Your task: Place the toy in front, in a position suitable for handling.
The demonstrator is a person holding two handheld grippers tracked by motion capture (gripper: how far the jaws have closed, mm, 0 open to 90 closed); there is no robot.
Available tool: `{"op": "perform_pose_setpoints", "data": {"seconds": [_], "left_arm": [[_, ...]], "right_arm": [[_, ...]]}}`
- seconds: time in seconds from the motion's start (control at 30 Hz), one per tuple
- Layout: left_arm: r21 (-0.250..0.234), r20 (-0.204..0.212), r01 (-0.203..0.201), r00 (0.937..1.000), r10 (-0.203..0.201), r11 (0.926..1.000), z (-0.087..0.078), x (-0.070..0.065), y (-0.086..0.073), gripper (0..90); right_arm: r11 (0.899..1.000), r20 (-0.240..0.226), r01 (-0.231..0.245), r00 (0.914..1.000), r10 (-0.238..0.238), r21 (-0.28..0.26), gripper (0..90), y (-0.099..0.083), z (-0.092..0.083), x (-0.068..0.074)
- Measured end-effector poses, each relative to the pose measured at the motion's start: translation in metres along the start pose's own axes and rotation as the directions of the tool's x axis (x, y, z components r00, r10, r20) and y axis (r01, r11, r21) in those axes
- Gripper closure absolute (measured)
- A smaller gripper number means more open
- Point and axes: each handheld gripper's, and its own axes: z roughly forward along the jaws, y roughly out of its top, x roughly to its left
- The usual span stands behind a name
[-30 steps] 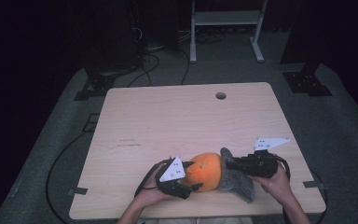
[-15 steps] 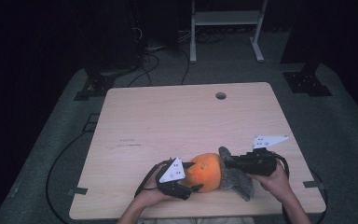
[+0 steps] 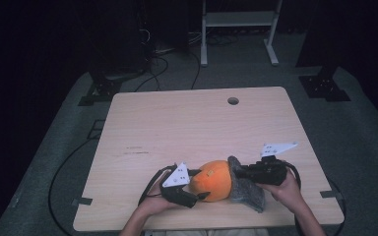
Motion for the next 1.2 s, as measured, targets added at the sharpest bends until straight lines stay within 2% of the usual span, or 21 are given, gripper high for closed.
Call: {"op": "perform_pose_setpoints", "data": {"seconds": [0.07,0.13,0.17,0.2,0.23,0.27,0.33,0.4,0.47,0.53,0.67,0.73,0.8,0.83,0.87,0.9,0.97,1.0,1.07,1.17,1.2], "left_arm": [[-0.007,-0.002,0.011,0.9999,-0.011,0.9999,0.0,0.001,-0.001,26.6],[-0.017,-0.003,0.03,0.9995,-0.03,0.9994,-0.001,0.003,-0.003,26.4],[-0.022,0.002,0.037,0.9993,-0.037,0.9991,0.0,0.003,-0.004,26.5],[-0.02,0.004,0.033,0.9995,-0.033,0.9993,0.0,0.002,-0.004,26.5],[-0.017,0.005,0.024,0.9997,-0.024,0.9996,0.0,0.001,-0.004,26.6],[-0.018,0.004,0.018,0.9998,-0.018,0.9997,0.001,0.001,-0.003,26.6],[-0.016,0.008,0.023,0.9997,-0.023,0.9996,0.0,0.001,-0.004,26.6],[-0.02,0.016,0.039,0.9991,-0.039,0.999,-0.001,0.004,-0.004,26.5],[-0.023,0.019,0.051,0.9986,-0.05,0.9984,-0.001,0.005,-0.005,26.5],[-0.02,0.024,0.043,0.9988,-0.043,0.9989,-0.001,0.004,-0.005,26.6],[-0.015,0.029,0.019,0.9994,-0.018,0.9997,0.0,0.001,-0.004,26.5],[-0.014,0.03,0.004,0.9995,-0.004,0.9999,0.0,0.0,-0.005,26.5],[-0.009,0.029,-0.008,0.9995,0.008,0.9999,0.0,-0.001,-0.004,26.6],[-0.002,0.029,-0.014,0.9995,0.014,0.9999,0.0,-0.002,-0.003,26.5],[0.001,0.028,-0.023,0.9993,0.023,0.9997,-0.001,-0.002,-0.003,26.6],[0.001,0.03,-0.03,0.9991,0.03,0.9996,0.0,-0.002,-0.003,26.6],[-0.004,0.032,-0.03,0.999,0.031,0.9995,0.001,-0.003,-0.003,26.6],[-0.006,0.033,-0.032,0.9989,0.032,0.9995,0.001,-0.003,-0.003,26.5],[-0.01,0.034,-0.036,0.9987,0.037,0.9993,0.002,-0.003,-0.002,26.3],[-0.005,0.023,-0.041,0.9989,0.041,0.9991,0.001,-0.003,-0.002,23.7],[0.012,0.01,-0.014,0.9999,0.014,0.9998,0.001,-0.001,-0.001,20.1]], "right_arm": [[0.999,-0.006,-0.028,0.9996,0.028,0.026,75.9,-0.005,0.004,-0.005],[0.998,0.064,-0.001,0.998,-0.003,0.065,75.7,-0.005,0.002,-0.005],[0.998,0.063,-0.008,0.998,0.004,0.063,75.6,-0.005,0.001,-0.005],[0.999,0.037,-0.03,0.9989,0.028,0.03,75.6,-0.006,-0.002,-0.006],[0.999,0.028,-0.03,0.9992,0.03,0.011,75.6,-0.004,-0.003,-0.006],[1.0,0.011,-0.021,0.9997,0.021,-0.017,75.5,-0.001,-0.004,-0.002],[0.999,-0.002,-0.002,1.0,0.002,-0.037,75.4,0.003,-0.003,0.001],[1.0,0.008,-0.009,0.9999,0.009,-0.009,75.7,0.0,0.002,-0.002],[0.999,0.039,-0.02,0.9991,0.019,0.033,75.8,-0.004,0.004,-0.008],[0.999,0.037,-0.029,0.9989,0.029,0.026,75.8,-0.006,0.002,-0.01],[0.999,0.015,-0.002,0.9999,0.003,-0.044,75.3,0.002,-0.005,0.0],[0.999,0.011,-0.002,0.9999,0.003,-0.04,75.1,0.002,-0.002,0.0],[0.999,-0.004,-0.025,0.9997,0.025,-0.029,75.2,-0.001,0.001,-0.005],[0.999,0.009,-0.029,0.9995,0.029,-0.016,75.2,-0.002,0.002,-0.008],[0.999,0.044,-0.03,0.9986,0.03,0.016,75.1,-0.003,0.001,-0.01],[0.999,0.053,-0.032,0.9981,0.03,0.025,74.9,-0.003,0.0,-0.01],[0.999,0.027,-0.033,0.9991,0.034,-0.021,74.9,-0.002,-0.007,-0.008],[0.998,0.014,-0.018,0.9997,0.018,-0.053,74.8,0.002,-0.011,-0.005],[0.997,0.007,0.0,1.0,0.0,-0.078,74.7,0.007,-0.012,-0.001],[0.999,0.007,-0.016,0.9998,0.016,-0.033,74.9,0.002,-0.002,-0.005],[0.999,0.0,-0.031,0.9995,0.031,-0.015,75.0,-0.001,0.002,-0.008]]}}
